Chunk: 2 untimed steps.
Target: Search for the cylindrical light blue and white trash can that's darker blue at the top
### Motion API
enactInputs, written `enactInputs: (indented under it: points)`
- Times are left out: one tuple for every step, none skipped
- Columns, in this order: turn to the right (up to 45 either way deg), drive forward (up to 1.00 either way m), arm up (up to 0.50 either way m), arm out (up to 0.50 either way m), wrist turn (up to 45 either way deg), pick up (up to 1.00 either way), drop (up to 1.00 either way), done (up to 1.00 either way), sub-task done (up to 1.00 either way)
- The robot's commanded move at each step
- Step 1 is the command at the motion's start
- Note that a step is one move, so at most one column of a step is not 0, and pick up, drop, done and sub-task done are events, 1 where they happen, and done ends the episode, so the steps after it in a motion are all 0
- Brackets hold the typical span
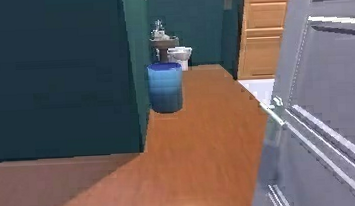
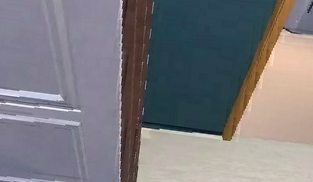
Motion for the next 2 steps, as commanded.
enactInputs:
  points:
    - [0.0, 1.00, 0.00, 0.00, 0.0, 0.00, 0.00, 0.00, 0.00]
    - [0.0, 0.10, 0.00, 0.00, 0.0, 0.00, 0.00, 0.00, 0.00]
